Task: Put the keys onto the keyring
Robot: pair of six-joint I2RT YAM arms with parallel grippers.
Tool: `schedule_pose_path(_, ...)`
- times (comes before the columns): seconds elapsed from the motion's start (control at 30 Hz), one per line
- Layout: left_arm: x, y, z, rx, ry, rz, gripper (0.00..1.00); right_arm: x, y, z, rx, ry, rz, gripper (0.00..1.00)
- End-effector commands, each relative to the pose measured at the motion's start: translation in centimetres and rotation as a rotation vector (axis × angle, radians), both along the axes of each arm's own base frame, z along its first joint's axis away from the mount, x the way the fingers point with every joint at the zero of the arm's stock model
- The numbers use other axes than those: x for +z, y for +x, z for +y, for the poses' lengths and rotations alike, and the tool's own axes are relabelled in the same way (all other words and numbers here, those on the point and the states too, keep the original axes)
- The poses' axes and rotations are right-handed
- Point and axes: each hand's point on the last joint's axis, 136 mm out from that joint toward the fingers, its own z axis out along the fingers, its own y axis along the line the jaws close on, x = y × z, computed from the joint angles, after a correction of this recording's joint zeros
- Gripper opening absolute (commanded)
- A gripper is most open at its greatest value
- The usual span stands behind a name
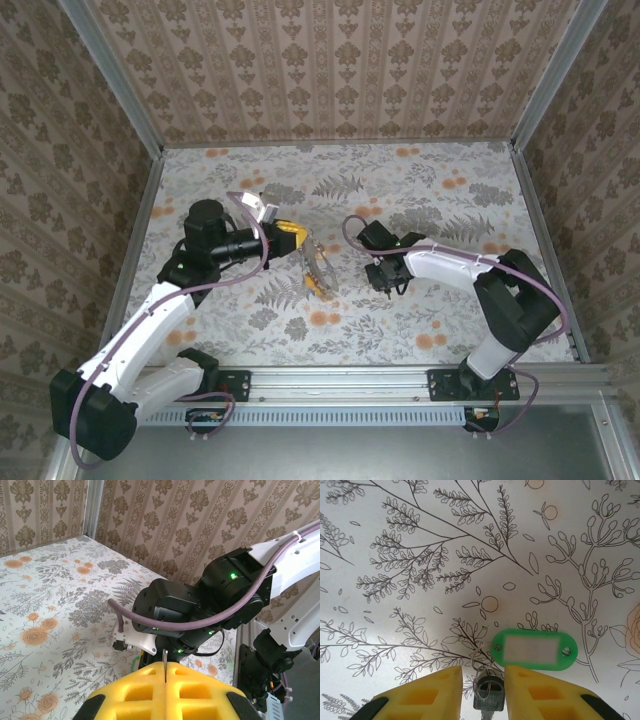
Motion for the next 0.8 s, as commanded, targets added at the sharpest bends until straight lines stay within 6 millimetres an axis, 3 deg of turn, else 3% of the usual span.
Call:
schedule_pose_path(0.0, 1.5, -0.4, 0.2, -0.010, -0.036, -0.033, 0.00, 0.0, 0.1, -0.2, 0.019, -0.053, 0.015, 0.30)
schedule_pose_path(0.37, 1.7, -0.6, 0.5, -0.008, -0.038, -0.046, 0.00, -1.0, 1.3, 0.9, 0.046, -0.077, 0.038, 0.27)
schedule_pose_path(0.77, 1.6, -0.6, 0.5, -0.012, -0.043, -0.050, 0.00, -0.4, 0.5, -0.2, 0.045, -0.155, 0.025, 0.24)
